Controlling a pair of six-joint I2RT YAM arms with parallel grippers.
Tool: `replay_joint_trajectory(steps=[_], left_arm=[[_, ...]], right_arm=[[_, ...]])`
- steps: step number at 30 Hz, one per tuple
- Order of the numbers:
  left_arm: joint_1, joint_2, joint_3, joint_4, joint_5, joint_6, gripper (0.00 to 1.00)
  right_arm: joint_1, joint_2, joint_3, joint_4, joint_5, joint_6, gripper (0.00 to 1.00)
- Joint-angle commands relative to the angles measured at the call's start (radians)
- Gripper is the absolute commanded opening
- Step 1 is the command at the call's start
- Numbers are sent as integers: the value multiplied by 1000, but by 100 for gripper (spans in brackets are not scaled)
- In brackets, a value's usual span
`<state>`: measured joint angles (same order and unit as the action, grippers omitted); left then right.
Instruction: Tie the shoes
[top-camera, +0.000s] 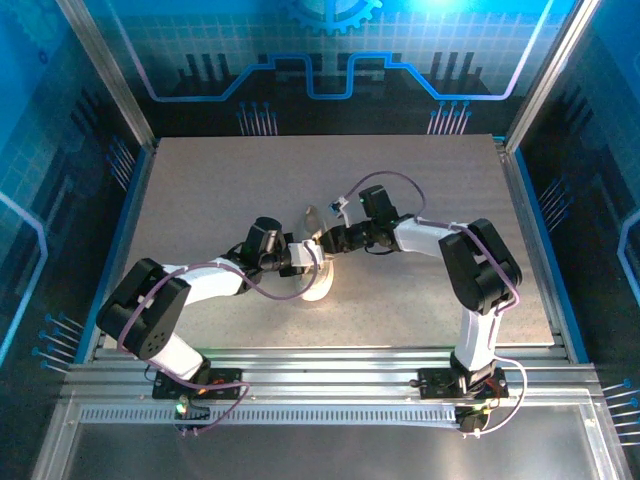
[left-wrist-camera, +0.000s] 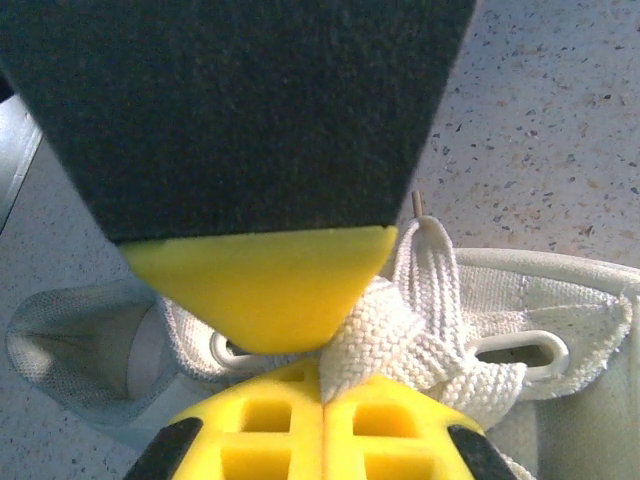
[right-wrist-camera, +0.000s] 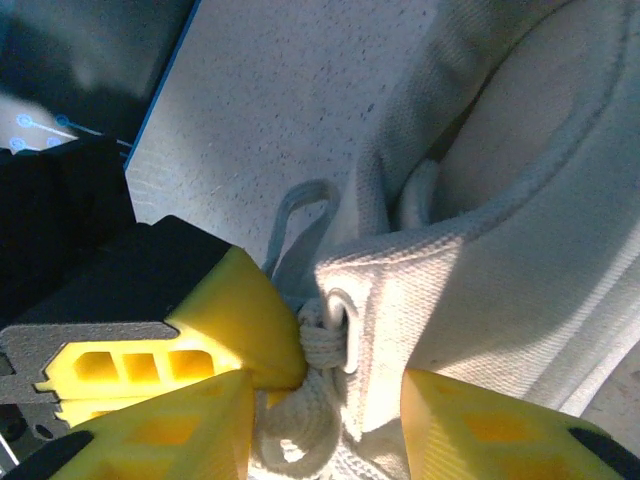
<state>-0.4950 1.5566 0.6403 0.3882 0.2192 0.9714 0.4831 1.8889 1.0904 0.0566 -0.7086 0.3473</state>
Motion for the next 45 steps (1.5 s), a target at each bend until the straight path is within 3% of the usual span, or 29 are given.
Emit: replay_joint_trajectory(steps=[1, 6, 16, 19, 43, 44, 45], left_arm=[[-14, -7, -8, -10, -9, 20, 0], [-19, -9, -11, -9, -19, 33, 0], [-20, -16, -22, -13, -31, 45, 0], [-20, -16, -18, -17, -28, 44, 0], [-20, -23, -5, -27, -14, 32, 0], [-20, -21, -4, -26, -14, 32, 0], [-20, -21, -4, -28, -16, 32, 0]], right_arm=[[23, 18, 43, -96, 16, -54, 42], [33, 30, 79, -179, 44, -80, 36], [25, 8, 91, -188, 91, -44, 4], [18, -12, 80, -171, 97, -41, 0], [16, -101, 43, -125, 157, -34, 0], [17, -99, 42, -123, 155, -29, 4], [16, -96, 40, -120, 155, -19, 14]])
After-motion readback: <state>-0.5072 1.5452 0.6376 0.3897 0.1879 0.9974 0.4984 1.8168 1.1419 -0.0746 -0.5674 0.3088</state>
